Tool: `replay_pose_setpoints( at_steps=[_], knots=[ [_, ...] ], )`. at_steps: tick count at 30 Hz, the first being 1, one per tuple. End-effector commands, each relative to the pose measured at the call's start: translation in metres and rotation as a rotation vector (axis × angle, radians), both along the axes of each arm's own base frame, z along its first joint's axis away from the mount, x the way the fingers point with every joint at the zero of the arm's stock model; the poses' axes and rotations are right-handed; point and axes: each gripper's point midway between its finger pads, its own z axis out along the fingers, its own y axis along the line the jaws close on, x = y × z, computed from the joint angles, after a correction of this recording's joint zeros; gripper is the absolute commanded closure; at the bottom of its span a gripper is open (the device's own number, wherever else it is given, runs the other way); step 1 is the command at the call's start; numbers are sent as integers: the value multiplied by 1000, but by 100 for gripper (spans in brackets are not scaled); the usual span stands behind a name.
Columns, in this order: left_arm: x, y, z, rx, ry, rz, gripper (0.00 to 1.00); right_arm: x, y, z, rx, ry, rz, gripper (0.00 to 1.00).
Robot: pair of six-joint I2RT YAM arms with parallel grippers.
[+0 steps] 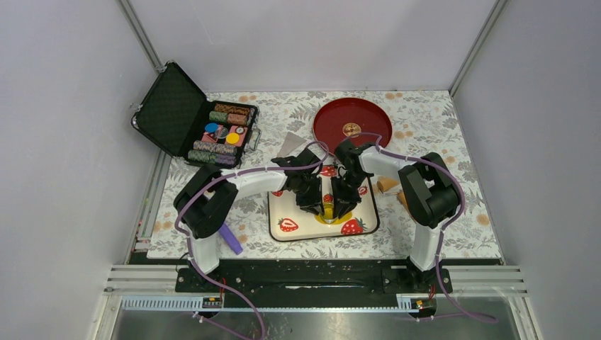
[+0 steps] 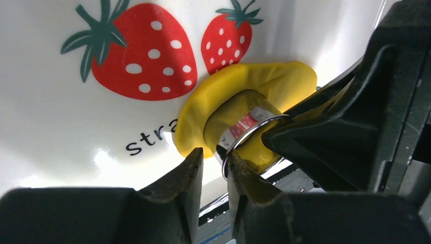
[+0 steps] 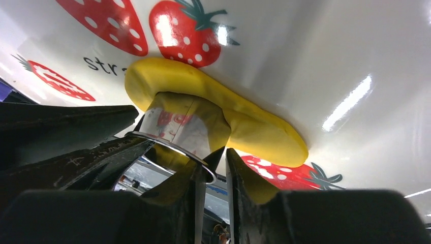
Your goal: Roll out the dumpling wrappers from the dough
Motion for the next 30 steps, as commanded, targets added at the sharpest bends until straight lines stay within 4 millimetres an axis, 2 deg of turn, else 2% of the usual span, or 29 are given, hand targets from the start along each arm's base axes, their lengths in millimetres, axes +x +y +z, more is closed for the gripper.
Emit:
replay_pose_setpoints(
  at_steps=[1, 4, 10, 15, 19, 24, 30],
  knots=[
    [-12, 53, -46, 271, 23, -21, 75, -15, -33, -22, -173, 13, 84, 70],
    [-5, 43, -33, 228, -3, -30, 71, -10, -30, -8, -156, -13, 86, 63],
    [11, 25, 1, 137, -67, -25, 66, 1, -25, 20, -140, -56, 93, 58],
    [19, 6, 35, -7, -109, -40, 61, 7, -24, 35, -132, -93, 88, 52],
    [20, -4, 55, -137, -111, -34, 58, 9, -22, 43, -121, -113, 86, 44],
    [22, 0, 60, -171, -124, -18, 58, 6, -23, 39, -124, -100, 90, 43],
    [18, 5, 49, -149, -114, -29, 58, 5, -20, 35, -98, -106, 79, 44]
  ],
)
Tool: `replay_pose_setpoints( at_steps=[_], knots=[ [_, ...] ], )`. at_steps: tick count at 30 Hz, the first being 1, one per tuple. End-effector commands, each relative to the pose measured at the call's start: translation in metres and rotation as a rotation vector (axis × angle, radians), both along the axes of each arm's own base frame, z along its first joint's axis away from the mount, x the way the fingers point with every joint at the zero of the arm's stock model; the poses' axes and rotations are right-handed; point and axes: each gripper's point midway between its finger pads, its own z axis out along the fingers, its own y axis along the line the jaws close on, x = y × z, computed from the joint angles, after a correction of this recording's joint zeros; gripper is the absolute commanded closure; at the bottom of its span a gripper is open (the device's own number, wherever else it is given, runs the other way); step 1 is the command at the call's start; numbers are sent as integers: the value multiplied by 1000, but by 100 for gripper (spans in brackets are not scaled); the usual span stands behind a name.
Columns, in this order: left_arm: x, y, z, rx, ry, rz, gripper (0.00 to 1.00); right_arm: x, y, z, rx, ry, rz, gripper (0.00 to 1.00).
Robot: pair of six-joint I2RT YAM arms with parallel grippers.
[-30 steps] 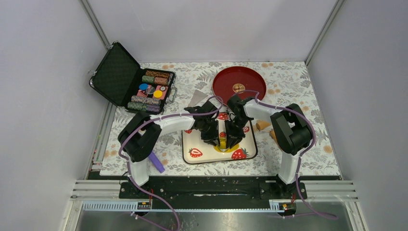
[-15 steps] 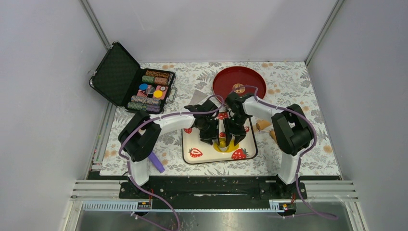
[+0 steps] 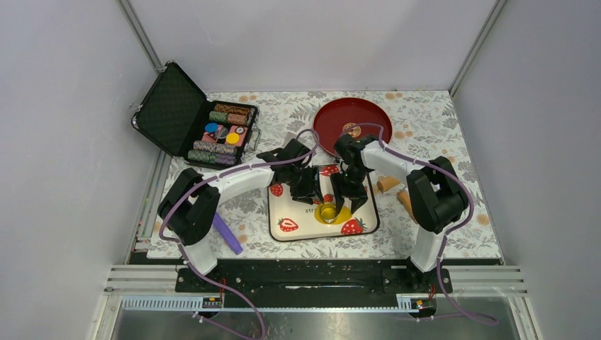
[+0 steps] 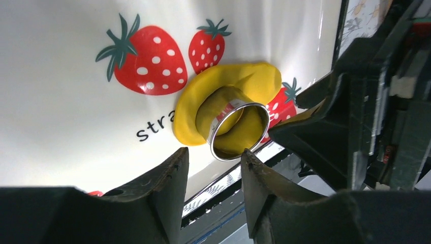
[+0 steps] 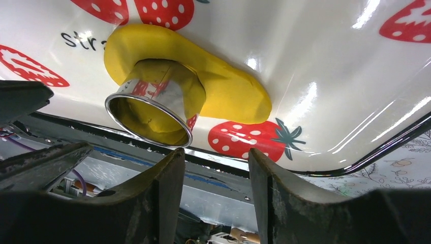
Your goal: Roll out the dumpling wrappers from the dough
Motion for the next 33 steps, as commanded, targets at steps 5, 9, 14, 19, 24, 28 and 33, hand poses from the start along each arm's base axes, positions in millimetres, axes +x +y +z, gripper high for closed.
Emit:
replay_pose_setpoints(
  at_steps=[5, 9, 14, 19, 24, 28, 33],
  knots=[
    [-10, -3, -2, -54, -3, -42, 61, 2, 11, 15, 112, -52, -35, 51],
    [-12, -9, -3, -99, 6, -43, 63, 5, 12, 18, 220, -45, -115, 54],
    [-13, -12, -6, -119, 14, -44, 65, 6, 14, 19, 345, -18, -196, 56],
    [-14, -11, -13, -111, 23, -45, 68, 6, 21, 11, 407, 27, -227, 61],
    [-15, -11, -22, -101, 40, -56, 73, 7, 25, 2, 414, 55, -239, 70],
    [-18, -11, -29, -94, 56, -67, 75, 7, 24, -1, 406, 60, -239, 75],
    [-19, -10, -37, -86, 71, -63, 78, 3, 23, -7, 403, 80, -222, 77]
  ],
)
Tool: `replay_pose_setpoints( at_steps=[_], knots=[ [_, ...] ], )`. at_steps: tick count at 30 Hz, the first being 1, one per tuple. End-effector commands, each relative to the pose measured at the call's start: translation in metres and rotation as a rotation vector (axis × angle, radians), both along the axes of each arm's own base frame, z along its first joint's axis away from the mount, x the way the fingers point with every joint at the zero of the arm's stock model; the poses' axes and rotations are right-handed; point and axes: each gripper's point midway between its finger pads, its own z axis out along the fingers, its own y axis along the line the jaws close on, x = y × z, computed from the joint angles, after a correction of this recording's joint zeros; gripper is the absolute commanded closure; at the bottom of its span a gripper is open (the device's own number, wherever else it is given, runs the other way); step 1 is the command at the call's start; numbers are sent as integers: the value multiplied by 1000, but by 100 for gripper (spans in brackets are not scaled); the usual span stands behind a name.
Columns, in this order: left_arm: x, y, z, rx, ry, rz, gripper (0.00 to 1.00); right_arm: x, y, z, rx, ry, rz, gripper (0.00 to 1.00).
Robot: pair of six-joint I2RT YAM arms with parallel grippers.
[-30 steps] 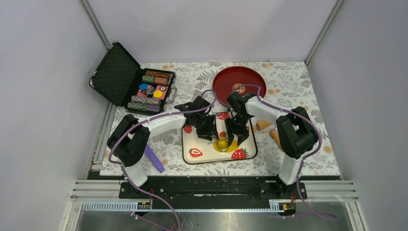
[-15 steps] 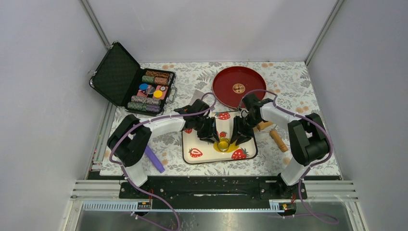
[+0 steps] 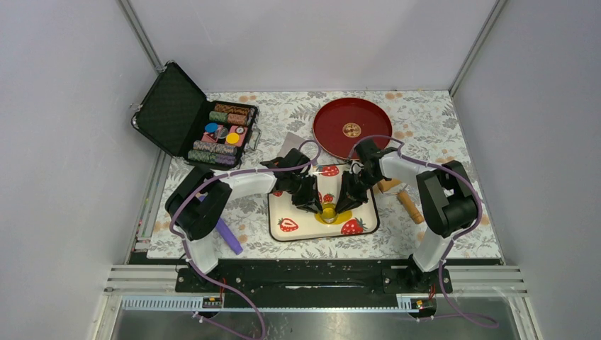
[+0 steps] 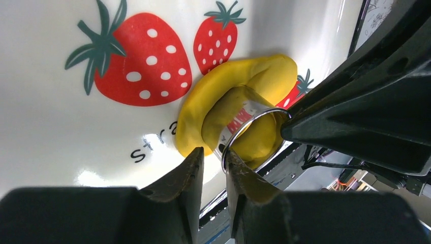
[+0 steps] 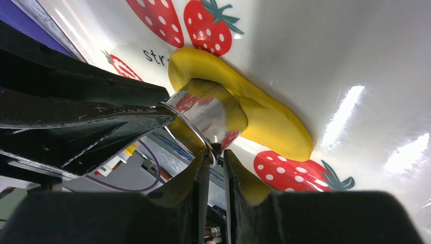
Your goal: Roll out the dumpling wrappers from the dough
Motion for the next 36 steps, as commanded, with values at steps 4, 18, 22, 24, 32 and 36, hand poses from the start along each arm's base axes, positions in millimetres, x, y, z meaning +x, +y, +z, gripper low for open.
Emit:
replay_pose_setpoints(
  at_steps=[4, 18, 22, 24, 32, 36],
  knots=[
    [-2, -3, -8, -17, 2, -19, 82, -7, -3, -8, -4, 34, 39, 83],
    [-13, 9, -34, 85, 26, -14, 100, -20, -24, -33, -130, 55, 99, 100],
    [-17, 14, -40, 111, 39, -1, 100, -21, -29, -36, -171, 50, 109, 100],
    [-18, 17, -43, 128, 44, 1, 100, -21, -30, -38, -195, 45, 118, 100],
    [-24, 35, -56, 244, 64, 8, 100, -24, -33, -42, -262, 47, 136, 100],
    [-26, 41, -59, 280, 63, 13, 100, -27, -35, -46, -289, 53, 145, 100]
  ],
)
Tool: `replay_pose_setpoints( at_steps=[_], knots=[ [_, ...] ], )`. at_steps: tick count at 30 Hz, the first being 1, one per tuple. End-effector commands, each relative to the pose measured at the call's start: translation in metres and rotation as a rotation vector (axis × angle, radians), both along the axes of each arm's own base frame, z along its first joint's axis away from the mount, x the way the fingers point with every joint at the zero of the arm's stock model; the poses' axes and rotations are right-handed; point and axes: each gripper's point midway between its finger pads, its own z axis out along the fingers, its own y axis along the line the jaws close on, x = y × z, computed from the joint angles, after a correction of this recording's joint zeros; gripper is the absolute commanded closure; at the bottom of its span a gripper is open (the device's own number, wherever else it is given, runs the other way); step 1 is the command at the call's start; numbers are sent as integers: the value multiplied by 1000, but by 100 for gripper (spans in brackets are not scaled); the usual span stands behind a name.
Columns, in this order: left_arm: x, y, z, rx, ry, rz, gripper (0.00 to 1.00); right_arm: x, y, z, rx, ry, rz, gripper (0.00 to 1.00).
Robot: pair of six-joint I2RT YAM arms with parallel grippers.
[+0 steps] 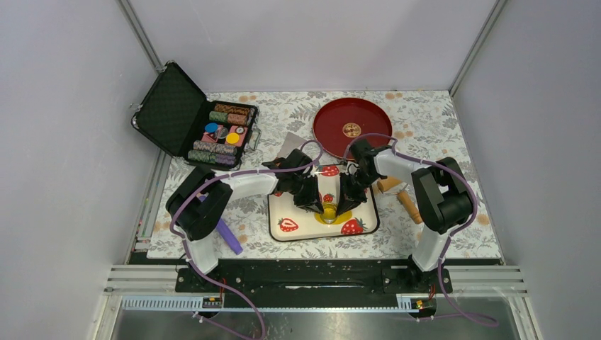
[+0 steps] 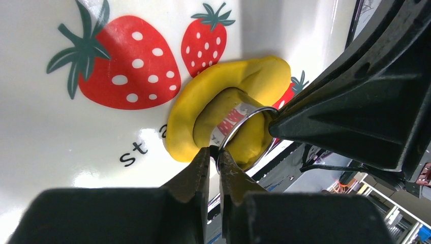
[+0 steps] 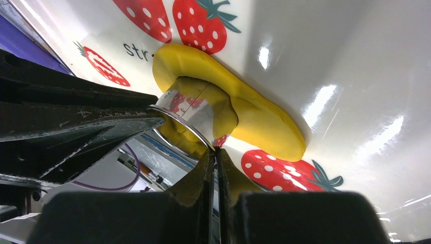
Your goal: Roll out the dumpling wrappers from the dough
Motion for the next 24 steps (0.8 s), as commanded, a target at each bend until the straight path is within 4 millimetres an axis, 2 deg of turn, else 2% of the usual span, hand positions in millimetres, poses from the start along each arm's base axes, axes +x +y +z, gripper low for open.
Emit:
replay_pose_setpoints(
  at_steps=[1, 7, 10, 12, 13, 15, 17, 19, 24],
  knots=[
    [-24, 48, -56, 284, 65, 21, 100, -22, -32, -36, -227, 49, 50, 100],
    [-21, 45, -49, 269, 50, 15, 100, -18, -29, -32, -220, 34, 46, 100],
    [-17, 39, -39, 239, 30, 8, 100, -15, -23, -21, -184, 29, 48, 99],
    [-11, 31, -26, 208, 7, 0, 100, -11, -20, -14, -174, 14, 46, 94],
    [-8, 27, -18, 187, -5, -7, 96, -9, -19, -10, -168, 12, 43, 92],
    [-2, 19, -2, 148, -33, -12, 79, -7, -17, -2, -159, 2, 44, 84],
    [5, 13, 12, 127, -61, -14, 67, -3, -14, 7, -147, -10, 43, 71],
    [11, 8, 24, 115, -87, -19, 60, 1, -12, 15, -138, -25, 38, 59],
    [23, -3, 55, 56, -149, -19, 52, 8, -5, 41, -98, -67, 32, 42]
  ],
)
